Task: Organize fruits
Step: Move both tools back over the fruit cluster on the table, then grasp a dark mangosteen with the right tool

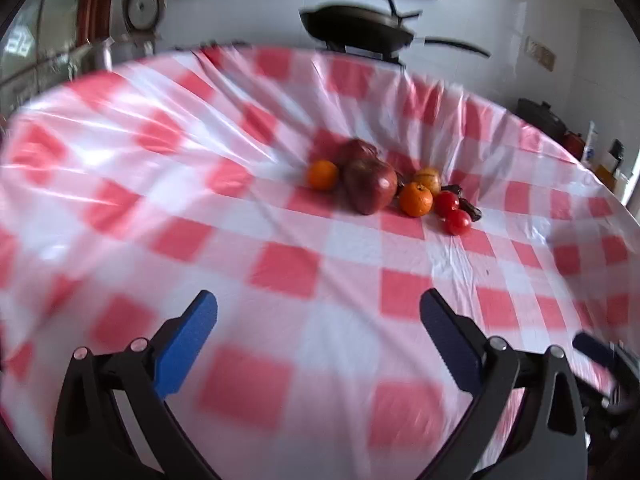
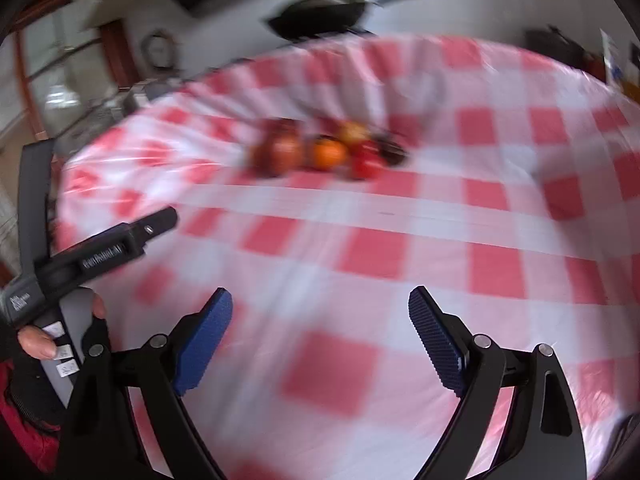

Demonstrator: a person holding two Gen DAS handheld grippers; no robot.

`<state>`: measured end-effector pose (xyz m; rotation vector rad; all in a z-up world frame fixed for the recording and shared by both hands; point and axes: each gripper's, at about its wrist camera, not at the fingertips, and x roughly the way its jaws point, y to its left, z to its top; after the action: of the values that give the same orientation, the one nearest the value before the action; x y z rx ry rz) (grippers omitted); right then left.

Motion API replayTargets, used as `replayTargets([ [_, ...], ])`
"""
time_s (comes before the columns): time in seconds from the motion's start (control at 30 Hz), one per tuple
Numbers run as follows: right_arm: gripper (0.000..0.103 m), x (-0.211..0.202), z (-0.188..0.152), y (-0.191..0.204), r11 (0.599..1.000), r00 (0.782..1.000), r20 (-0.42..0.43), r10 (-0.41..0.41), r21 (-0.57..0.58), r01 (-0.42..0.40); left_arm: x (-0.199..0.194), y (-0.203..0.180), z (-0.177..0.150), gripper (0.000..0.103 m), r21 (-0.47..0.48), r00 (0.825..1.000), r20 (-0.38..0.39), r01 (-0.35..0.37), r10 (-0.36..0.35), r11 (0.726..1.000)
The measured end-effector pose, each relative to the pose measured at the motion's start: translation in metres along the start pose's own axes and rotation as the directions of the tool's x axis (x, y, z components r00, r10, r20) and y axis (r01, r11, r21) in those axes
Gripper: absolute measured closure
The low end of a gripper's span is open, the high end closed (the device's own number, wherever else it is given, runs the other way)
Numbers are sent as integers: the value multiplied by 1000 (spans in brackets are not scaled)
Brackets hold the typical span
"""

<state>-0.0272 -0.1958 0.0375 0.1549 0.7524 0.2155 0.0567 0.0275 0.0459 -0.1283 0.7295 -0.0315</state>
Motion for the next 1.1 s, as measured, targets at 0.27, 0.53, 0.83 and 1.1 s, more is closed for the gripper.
replayTargets([
  [0.27,16,77,66,-62,991,991,30,-133,-4,133,60,-17,37,2,-88,1000,16,11,-9,996],
  [0.53,49,146,99,-89,986,980,-120,-158,-65,151,84,23,39,2,-298,994,-54,77,-98,951],
  [0.83,51,195,140,-73,981,982,-126,-138,-153,118,88,25,38,2,-294,988,-62,116,-140,949],
  [1.1,64,209,153,-65,981,983,-118,-142,-152,123,90,27,36,2,-308,983,-73,139,-169,941],
])
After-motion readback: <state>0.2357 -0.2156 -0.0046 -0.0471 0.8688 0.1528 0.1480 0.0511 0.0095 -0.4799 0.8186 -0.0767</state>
